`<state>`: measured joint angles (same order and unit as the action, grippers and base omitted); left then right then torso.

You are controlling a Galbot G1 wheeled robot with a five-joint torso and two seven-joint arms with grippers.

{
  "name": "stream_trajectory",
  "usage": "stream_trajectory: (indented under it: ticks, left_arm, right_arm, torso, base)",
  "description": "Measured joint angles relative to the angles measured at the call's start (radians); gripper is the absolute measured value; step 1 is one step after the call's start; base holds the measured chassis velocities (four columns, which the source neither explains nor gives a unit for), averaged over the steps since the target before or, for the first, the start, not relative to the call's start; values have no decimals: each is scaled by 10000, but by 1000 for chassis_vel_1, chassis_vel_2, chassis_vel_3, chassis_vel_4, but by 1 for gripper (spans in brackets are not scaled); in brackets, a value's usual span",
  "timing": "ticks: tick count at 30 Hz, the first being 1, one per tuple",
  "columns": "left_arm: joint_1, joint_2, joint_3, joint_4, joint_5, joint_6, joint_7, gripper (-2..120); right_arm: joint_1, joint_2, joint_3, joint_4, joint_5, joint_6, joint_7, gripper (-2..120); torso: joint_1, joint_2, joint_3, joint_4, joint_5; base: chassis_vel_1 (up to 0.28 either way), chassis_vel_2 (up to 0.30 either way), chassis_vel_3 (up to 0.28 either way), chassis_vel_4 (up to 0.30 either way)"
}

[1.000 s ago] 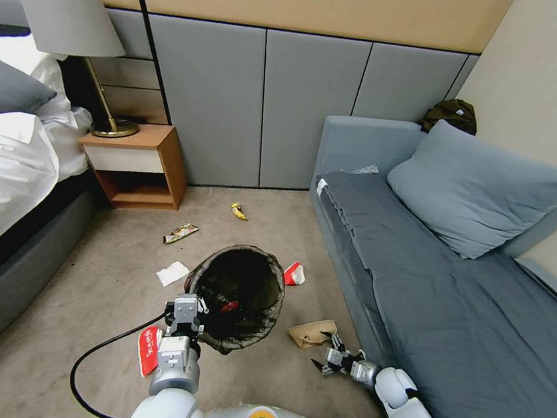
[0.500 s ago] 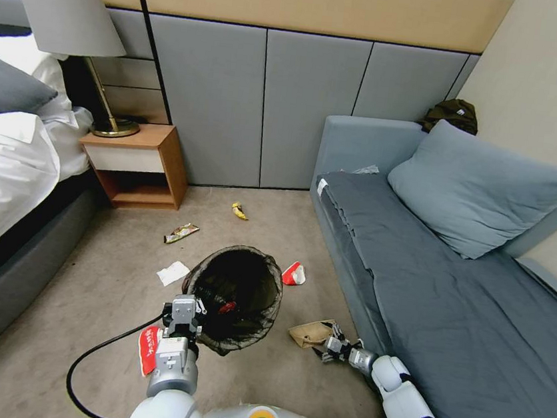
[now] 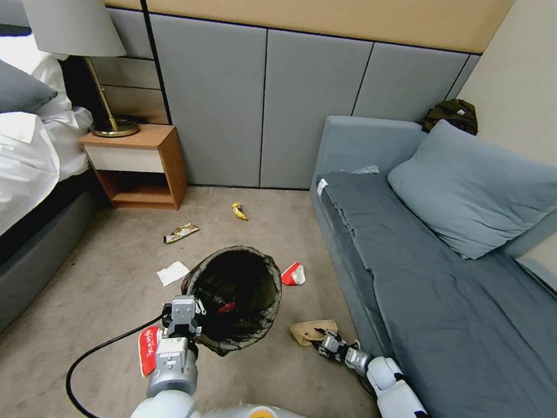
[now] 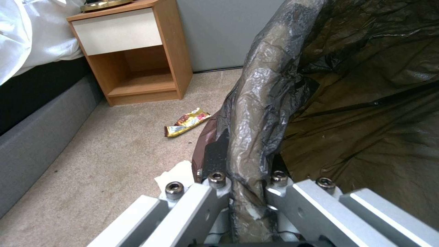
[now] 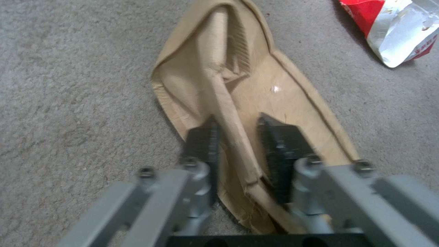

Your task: Pick up the trash bin, then pick up the garbage from the floor and place it into the trash bin.

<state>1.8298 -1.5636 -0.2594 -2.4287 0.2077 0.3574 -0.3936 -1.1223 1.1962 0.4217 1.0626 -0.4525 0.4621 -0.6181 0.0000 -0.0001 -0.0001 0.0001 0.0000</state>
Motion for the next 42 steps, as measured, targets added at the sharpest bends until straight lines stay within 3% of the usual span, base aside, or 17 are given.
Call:
stream_trajectory:
  ticks: [3, 16, 20, 22, 27, 29, 30, 31, 36, 40, 42]
  left_arm:
    - [-6, 12, 14, 19, 0, 0, 0, 0]
    - [-28, 41, 30, 55, -1, -8, -21, 0]
    - [-38, 56, 45, 74, -1, -14, -23, 0]
    - [-48, 75, 56, 88, -2, -16, -22, 0]
    - [-60, 92, 70, 93, -8, -17, -21, 0]
    - [-64, 108, 79, 93, -12, -17, -17, 0]
    - [-66, 117, 83, 99, -12, -18, -17, 0]
    - [-66, 117, 83, 99, -12, -18, -17, 0]
    - [-67, 124, 131, 129, -13, -24, -12, 0]
    - [-66, 121, 189, 136, 28, -31, -4, 0]
    - [-62, 116, 212, 157, 64, -35, -1, 0]
  right_arm:
    - [-59, -26, 40, 24, 80, 42, 6, 0]
    - [-209, -40, 83, 304, 457, 72, 170, 0]
    - [-476, -35, 85, 771, 1117, 64, 994, 0]
    - [-904, 62, 83, 1764, 2370, -222, 2028, 0]
    - [-1531, 183, 82, 3435, 4306, -754, 2930, 0]
    - [-1811, 213, 127, 4386, 4986, -885, 3216, 0]
    - [-2042, 232, 181, 5432, 5496, -970, 3369, 0]
    - [-2042, 232, 181, 5432, 5496, -970, 3369, 0]
    - [-2565, 254, 53, 8259, 6894, -1205, 3482, 0]
    - [-2754, 283, -178, 9400, 7314, -1184, 3389, 0]
    - [-3020, 259, -553, 10723, 8007, -1160, 3001, 0]
  torso:
    - [0, 0, 0, 1, 1]
    - [0, -1, 1, -1, 1]
    - [0, 0, 1, -5, -2]
    - [0, 0, 1, -9, -8]
    - [0, 0, 0, -4, -4]
    - [0, 0, 1, -5, -4]
    - [0, 0, 1, -3, -2]
    - [0, 0, 1, -3, -2]
    - [0, 0, 1, 0, -1]
    - [0, 0, 0, 0, -2]
    - [0, 0, 1, 0, 1]
  base:
    - [0, 0, 0, 0]
    - [0, 0, 0, 0]
    - [0, 0, 0, 0]
    - [0, 0, 0, 0]
    - [0, 0, 0, 0]
    - [0, 0, 0, 0]
    - [0, 0, 0, 0]
    - [0, 0, 0, 0]
    - [0, 0, 0, 0]
    - [0, 0, 0, 0]
    - [0, 0, 0, 0]
